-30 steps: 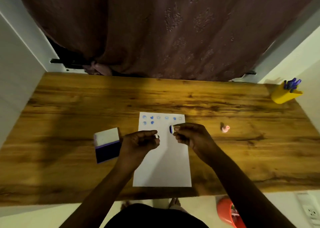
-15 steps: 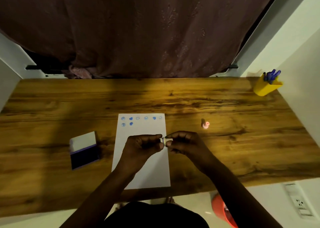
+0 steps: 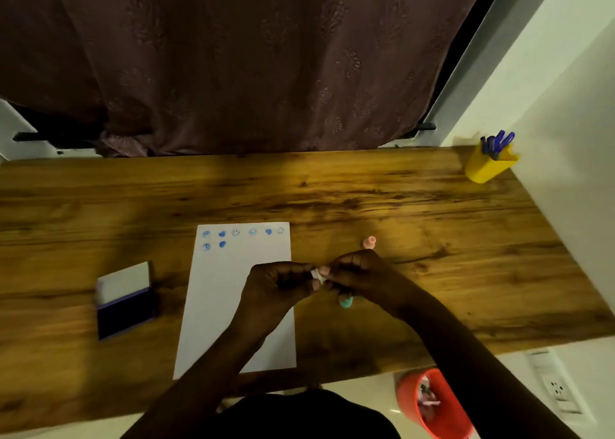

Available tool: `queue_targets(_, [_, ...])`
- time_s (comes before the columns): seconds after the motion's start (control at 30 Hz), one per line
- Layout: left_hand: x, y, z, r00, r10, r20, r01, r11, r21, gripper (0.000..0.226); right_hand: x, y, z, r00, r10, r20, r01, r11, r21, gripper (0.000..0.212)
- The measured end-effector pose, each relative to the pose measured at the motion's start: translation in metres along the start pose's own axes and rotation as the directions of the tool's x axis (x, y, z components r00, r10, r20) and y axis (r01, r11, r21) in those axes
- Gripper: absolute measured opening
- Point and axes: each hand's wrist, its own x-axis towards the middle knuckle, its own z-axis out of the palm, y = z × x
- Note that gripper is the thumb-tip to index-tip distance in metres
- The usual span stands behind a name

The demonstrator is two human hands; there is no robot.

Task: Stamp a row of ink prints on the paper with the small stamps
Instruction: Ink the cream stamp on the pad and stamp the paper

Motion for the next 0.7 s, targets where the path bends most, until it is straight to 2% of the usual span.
queue_targets(0.07, [0.005, 0.002, 0.008, 0.999, -0.035, -0.002, 0.035, 0.999, -0.003, 0.044, 0.005, 0.000, -0.012, 0.998, -0.039, -0.050, 0.034, 0.996, -0.086, 0.021])
queue_targets(0.1, [0.008, 0.002, 0.012, 0.997, -0.071, -0.016, 0.070, 0.997, -0.012, 0.046, 0.008, 0.002, -0.017, 0.991, -0.087, -0.098, 0.067, 0.980, -0.190, 0.019])
queue_targets(0.17, [0.013, -0.001, 0.015, 0.991, -0.124, -0.048, 0.123, 0.992, -0.009, 0.047, 0.013, 0.008, -0.023, 0.966, -0.207, -0.157, 0.113, 0.880, -0.461, 0.018])
queue_targets(0.23, [0.015, -0.006, 0.015, 0.988, -0.132, -0.075, 0.134, 0.991, 0.021, 0.047, 0.018, 0.016, -0.024, 0.953, -0.274, -0.129, 0.138, 0.771, -0.621, 0.016])
queue_targets(0.33, [0.013, -0.009, 0.015, 0.987, -0.099, -0.125, 0.109, 0.991, 0.077, 0.045, 0.026, 0.030, -0.022, 0.967, -0.252, -0.046, 0.128, 0.630, -0.766, 0.013])
queue_targets(0.4, [0.011, -0.013, 0.015, 0.985, -0.082, -0.151, 0.100, 0.988, 0.116, 0.048, 0.031, 0.037, -0.022, 0.973, -0.229, -0.035, 0.095, 0.533, -0.841, 0.013])
queue_targets(0.47, [0.008, -0.016, 0.014, 0.982, -0.089, -0.167, 0.110, 0.986, 0.122, 0.051, 0.034, 0.042, -0.022, 0.976, -0.215, -0.027, 0.081, 0.480, -0.874, 0.012])
queue_targets(0.7, [-0.001, -0.019, 0.019, 0.972, -0.104, -0.211, 0.133, 0.983, 0.125, 0.050, 0.037, 0.051, -0.026, 0.980, -0.201, 0.003, 0.097, 0.462, -0.882, 0.008])
